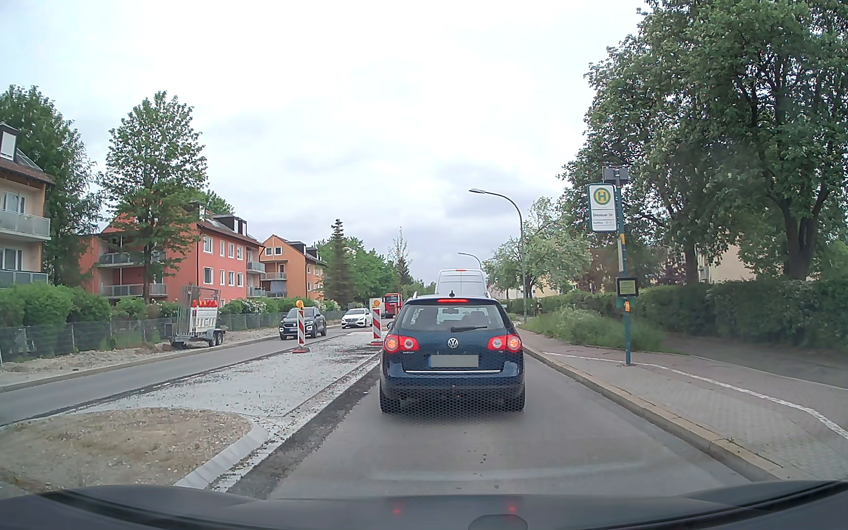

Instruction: Follow the waypoints while adhering to traffic rules and regulations

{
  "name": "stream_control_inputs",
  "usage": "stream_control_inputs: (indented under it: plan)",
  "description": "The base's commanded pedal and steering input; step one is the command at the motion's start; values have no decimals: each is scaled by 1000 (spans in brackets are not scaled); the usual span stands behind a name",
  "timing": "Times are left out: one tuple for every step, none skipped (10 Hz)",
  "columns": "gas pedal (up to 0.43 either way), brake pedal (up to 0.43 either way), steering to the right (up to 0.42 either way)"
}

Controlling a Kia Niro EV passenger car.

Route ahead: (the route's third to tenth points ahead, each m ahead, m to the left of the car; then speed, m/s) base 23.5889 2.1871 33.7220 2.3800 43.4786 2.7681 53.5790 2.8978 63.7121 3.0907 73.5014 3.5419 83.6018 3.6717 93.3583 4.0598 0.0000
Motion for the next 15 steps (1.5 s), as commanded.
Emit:
stream_control_inputs:
  plan:
    - [0,262,-10]
    - [0,262,-10]
    - [0,262,-10]
    - [0,262,-10]
    - [0,262,-10]
    - [0,262,-12]
    - [0,262,-13]
    - [0,262,-13]
    - [0,262,-13]
    - [0,262,-13]
    - [0,262,-13]
    - [0,262,-13]
    - [0,262,-13]
    - [0,262,-13]
    - [0,262,-13]
